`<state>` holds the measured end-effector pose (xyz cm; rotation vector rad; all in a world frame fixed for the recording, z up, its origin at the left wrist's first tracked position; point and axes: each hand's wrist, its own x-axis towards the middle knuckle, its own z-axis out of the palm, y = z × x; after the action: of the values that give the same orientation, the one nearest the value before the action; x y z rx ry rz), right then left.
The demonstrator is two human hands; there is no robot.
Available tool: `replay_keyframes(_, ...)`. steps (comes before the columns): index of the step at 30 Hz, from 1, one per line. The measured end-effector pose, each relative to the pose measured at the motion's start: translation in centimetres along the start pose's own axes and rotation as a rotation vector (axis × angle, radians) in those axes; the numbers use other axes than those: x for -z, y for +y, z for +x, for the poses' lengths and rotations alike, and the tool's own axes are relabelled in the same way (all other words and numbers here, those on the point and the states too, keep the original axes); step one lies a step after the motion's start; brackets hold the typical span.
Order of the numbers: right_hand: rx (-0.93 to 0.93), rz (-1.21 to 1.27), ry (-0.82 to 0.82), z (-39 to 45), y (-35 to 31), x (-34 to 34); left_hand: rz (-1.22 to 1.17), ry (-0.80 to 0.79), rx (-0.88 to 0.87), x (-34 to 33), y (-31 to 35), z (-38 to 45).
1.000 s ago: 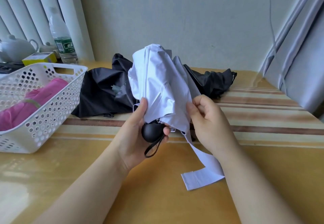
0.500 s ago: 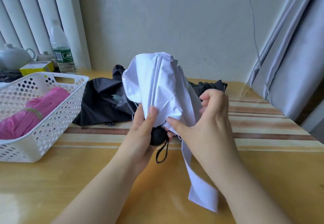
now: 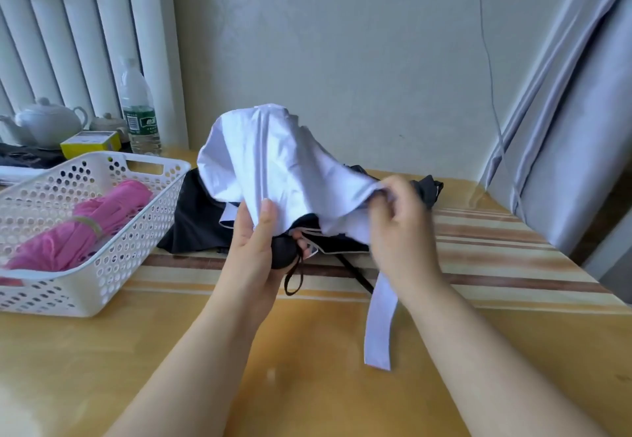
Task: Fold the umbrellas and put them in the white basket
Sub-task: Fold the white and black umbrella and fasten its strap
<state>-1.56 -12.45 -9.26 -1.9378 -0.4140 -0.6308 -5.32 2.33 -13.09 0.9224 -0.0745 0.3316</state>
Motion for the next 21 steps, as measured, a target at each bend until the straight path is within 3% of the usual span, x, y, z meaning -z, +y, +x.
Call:
replay_keyframes(2,-0.106,0.128,0.027,1.1,0.7,0.1,-0.022,0.055,0.004,0.4,0.0,0.3)
replay_keyframes(4,-0.111,0.035,-0.134,0.8,1.6,-0.5,-0.012,0.079,0.003,0.8,0.0,0.4)
replay_keyframes(6,0.011,-0.164,-0.168,0.1,2.4,-1.5,0.04,0.076,-0.009,1.1,-0.1,0.6)
replay_keyframes(8,0.113,-0.313,-0.104,-0.2,2.6,-2.1,0.126,0.071,-0.03,1.1,-0.1,0.6)
replay_keyframes(13,-0.007,0.027,0.169,0.7,3.6,-1.1,0.139,0.13,-0.025,1.3,-0.7,1.0)
replay_keyframes(16,0.116,-0.095,0.22,0.4,4.9,-1.1,0.12,0.133,0.022,1.3,-1.2,1.3)
replay_keyframes(18,0.209,-0.258,0.208,0.2,5.7,-0.7,0.114,0.132,0.045,1.3,-1.3,1.3)
replay_keyframes(21,0.05,-0.084,-0.057,0.2,5.8,-0.2,0.142,0.106,0.061,1.4,-1.2,1.3)
